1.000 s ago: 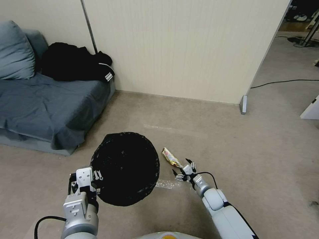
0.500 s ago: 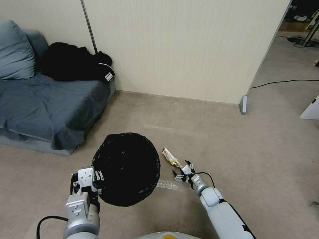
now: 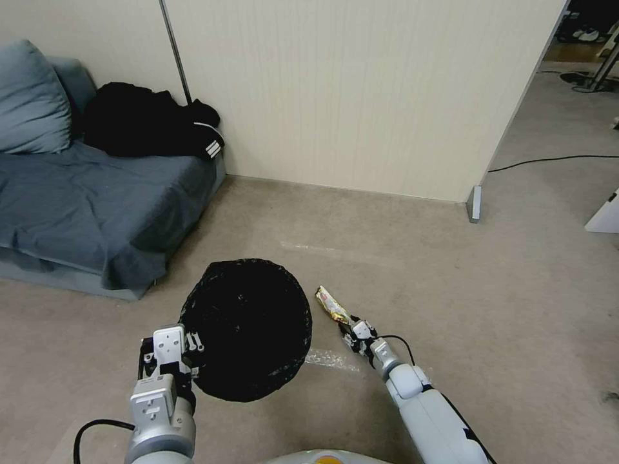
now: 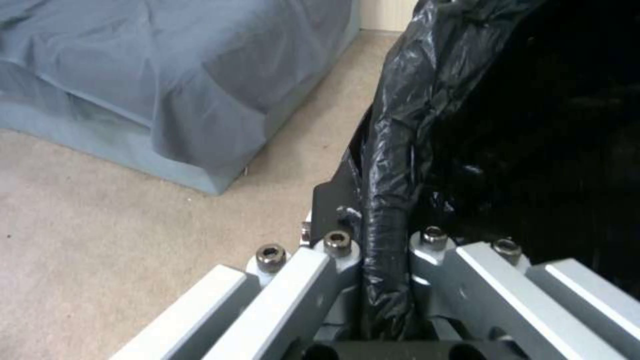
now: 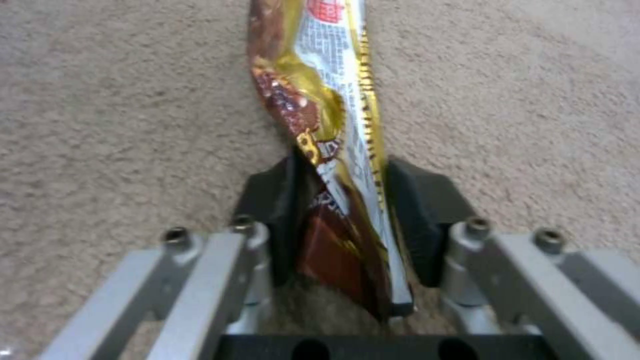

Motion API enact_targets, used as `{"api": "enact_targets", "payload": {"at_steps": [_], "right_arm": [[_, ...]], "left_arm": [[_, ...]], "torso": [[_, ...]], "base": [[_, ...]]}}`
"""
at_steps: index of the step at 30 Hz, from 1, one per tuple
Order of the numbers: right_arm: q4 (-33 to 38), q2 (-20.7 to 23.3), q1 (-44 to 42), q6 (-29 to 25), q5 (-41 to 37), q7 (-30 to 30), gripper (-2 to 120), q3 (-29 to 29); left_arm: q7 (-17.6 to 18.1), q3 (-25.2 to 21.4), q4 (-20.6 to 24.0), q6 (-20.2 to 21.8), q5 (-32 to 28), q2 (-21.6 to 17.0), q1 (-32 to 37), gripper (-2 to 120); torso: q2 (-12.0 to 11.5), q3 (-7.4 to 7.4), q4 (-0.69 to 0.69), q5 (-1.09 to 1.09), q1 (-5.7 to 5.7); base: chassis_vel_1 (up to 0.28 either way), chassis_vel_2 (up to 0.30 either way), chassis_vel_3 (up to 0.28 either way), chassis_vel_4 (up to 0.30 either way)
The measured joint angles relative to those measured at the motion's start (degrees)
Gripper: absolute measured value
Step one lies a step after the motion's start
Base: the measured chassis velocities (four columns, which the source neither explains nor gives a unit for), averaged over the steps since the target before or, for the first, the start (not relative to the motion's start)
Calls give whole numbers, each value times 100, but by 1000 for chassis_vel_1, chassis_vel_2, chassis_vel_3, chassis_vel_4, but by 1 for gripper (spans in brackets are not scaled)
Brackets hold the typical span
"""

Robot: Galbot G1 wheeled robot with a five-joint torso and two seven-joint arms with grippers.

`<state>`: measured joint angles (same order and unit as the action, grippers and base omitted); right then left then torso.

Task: Pick up the trash bin, then pick up the garbage from the floor and place it into the trash bin.

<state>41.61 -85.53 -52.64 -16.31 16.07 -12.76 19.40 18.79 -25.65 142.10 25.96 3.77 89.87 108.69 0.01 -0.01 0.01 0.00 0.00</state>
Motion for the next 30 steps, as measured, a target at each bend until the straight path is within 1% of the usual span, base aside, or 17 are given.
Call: {"api": "enact_targets", "payload": {"at_steps": [3,4,5,7,9,17,20,21,22,24,25,26,27,28,29,30], "right_arm": [[-32,10,3,-17,-1,14,15,7],[-32,10,3,-17,-1,14,15,7],[-35,19,1,-19,-3,22,11,16],[-37,32,-8,-39,-33,48,2,29],[-36,36,-11,-48,-72,54,0,31],[240,123,-110,-85,-245,161,0,31],[607,130,-239,-117,-442,260,0,-11],[866,142,-335,-144,-528,273,0,-37],[866,142,-335,-144,-528,273,0,-37],[1433,187,-529,-162,-746,274,0,-112],[1878,232,-669,-155,-939,274,0,-185],[1878,232,-669,-155,-939,274,0,-185],[2201,260,-764,-147,-1066,274,0,-233],[2832,293,-919,-159,-1276,271,0,-317],[3235,314,-1003,-219,-1381,268,0,-362],[3235,314,-1003,-219,-1381,268,0,-362]], "left_arm": [[0,3,-5,-2,1,-2,-1,0],[0,3,-5,-2,1,-2,-1,0],[1,3,-6,-3,1,-2,-1,0],[1,5,-6,-4,1,-3,-2,0],[1,6,-6,-4,1,-4,-2,0],[0,37,-47,-7,2,-4,-20,0],[-2,41,-119,-31,14,-16,-27,0],[-2,41,-134,-37,14,-23,-30,0],[-2,41,-134,-37,14,-23,-30,0],[-6,44,-158,-42,14,-48,-38,0],[-9,45,-172,-43,12,-60,-42,0],[-9,45,-172,-43,12,-60,-42,0],[-9,45,-183,-44,5,-64,-46,0],[-13,44,-200,-44,-19,-73,-52,0],[-22,41,-211,-44,-44,-79,-56,0],[-22,41,-211,-44,-44,-79,-56,0]], "torso": [[0,0,1,2,0],[0,0,1,2,0],[0,0,0,-2,0],[0,0,-1,-1,0],[0,0,-1,-1,0],[0,1,-3,-2,0],[0,1,-2,0,0],[0,1,-2,0,0],[0,1,-2,0,0],[0,1,-2,0,0],[-1,1,-2,0,0],[-1,1,-2,0,0],[0,1,-3,0,0],[-1,1,-2,0,0],[0,0,0,0,-1],[0,0,0,0,-1]], "base": [[0,0,0,0],[0,0,0,0],[0,0,0,0],[0,0,0,0],[0,0,0,0],[0,0,0,0],[0,0,0,0],[0,0,0,0],[0,0,0,0],[0,0,0,0],[0,0,0,0],[0,0,0,0],[0,0,0,0],[0,0,0,0],[0,0,0,0],[0,0,0,0]]}}
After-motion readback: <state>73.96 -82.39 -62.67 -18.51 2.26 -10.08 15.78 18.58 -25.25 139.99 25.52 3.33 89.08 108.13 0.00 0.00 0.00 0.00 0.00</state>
